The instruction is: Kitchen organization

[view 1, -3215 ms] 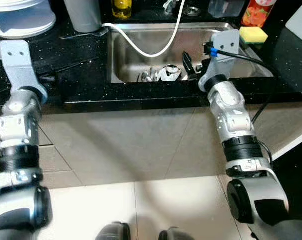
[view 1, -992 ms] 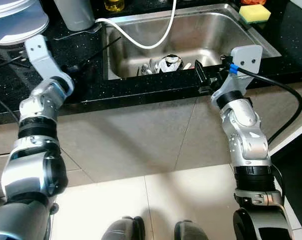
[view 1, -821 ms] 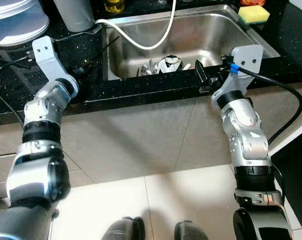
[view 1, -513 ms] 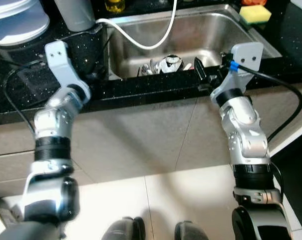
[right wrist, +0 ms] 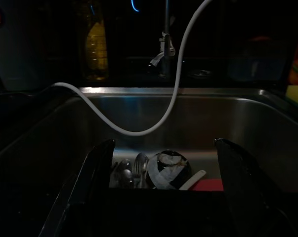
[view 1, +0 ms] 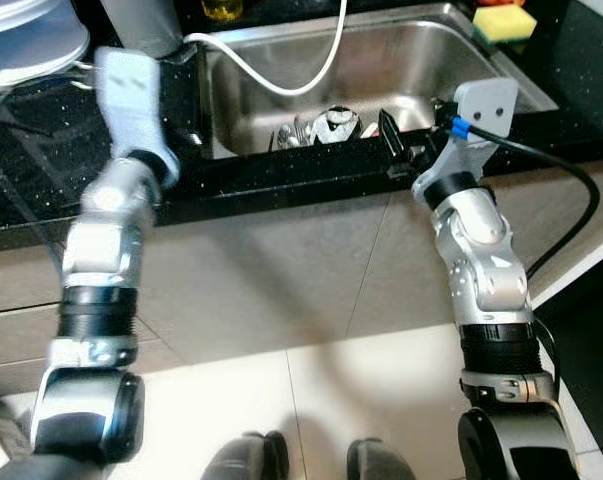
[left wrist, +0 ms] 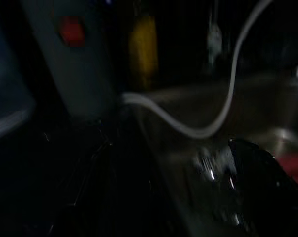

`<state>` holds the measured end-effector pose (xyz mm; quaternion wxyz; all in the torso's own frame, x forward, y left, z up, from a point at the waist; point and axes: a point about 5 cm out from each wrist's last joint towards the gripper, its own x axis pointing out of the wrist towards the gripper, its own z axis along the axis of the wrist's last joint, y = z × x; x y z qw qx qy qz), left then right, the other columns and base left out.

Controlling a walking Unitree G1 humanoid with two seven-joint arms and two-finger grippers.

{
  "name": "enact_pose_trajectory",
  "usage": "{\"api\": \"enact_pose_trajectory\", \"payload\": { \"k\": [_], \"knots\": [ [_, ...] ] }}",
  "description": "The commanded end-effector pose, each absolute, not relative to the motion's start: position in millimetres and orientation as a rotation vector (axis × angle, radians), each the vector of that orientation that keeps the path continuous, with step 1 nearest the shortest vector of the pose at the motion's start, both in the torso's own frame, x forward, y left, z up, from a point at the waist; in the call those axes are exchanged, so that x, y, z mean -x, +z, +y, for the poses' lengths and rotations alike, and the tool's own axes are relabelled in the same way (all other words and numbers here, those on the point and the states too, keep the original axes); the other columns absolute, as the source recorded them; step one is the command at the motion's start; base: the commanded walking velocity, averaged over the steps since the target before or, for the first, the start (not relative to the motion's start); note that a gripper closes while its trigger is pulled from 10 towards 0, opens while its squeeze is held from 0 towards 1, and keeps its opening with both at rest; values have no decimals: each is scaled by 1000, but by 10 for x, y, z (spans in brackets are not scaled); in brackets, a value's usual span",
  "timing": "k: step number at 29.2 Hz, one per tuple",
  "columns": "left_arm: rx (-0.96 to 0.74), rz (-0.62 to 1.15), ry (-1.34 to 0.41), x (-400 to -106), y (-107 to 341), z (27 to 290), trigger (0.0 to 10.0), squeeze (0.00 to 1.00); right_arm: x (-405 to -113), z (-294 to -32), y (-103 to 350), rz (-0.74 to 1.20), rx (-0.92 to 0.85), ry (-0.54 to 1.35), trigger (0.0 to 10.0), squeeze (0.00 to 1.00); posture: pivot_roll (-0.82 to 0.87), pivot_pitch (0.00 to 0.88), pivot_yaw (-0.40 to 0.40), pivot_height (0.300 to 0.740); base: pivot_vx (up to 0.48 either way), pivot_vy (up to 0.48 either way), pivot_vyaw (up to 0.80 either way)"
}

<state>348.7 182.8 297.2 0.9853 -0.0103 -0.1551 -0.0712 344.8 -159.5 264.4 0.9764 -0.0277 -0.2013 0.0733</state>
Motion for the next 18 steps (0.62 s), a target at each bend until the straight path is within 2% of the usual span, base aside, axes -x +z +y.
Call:
{"api": "enact_pose_trajectory", "payload": {
  "k": [1,6,8,11,13,18],
  "knots": [
    [-25,-308,-112,-3412,3017,1946,10000,0,-3461,-1556,2632,-409,42,166,10000,0,9,110,95,740,0,0,0],
    [-61,-250,-7,-3376,2974,2065,10000,0,-3467,-1543,2632,-411,40,173,10000,0,19,102,93,740,0,0,0],
    [-45,-187,207,-3301,2801,2260,10000,0,-3481,-1538,2628,-411,39,177,10000,0,28,96,90,740,0,0,0],
    [-27,-156,293,-3263,2705,2339,10000,0,-3489,-1533,2626,-411,37,179,10000,0,33,93,86,740,0,0,0],
    [27,-62,414,-3191,2471,2484,10000,0,-3505,-1506,2626,-411,35,190,10000,0,38,87,80,740,0,0,0],
    [27,-28,455,-3167,2380,2550,10000,0,-3512,-1493,2628,-412,35,195,10000,0,42,84,78,740,0,0,0]
  ]
}}
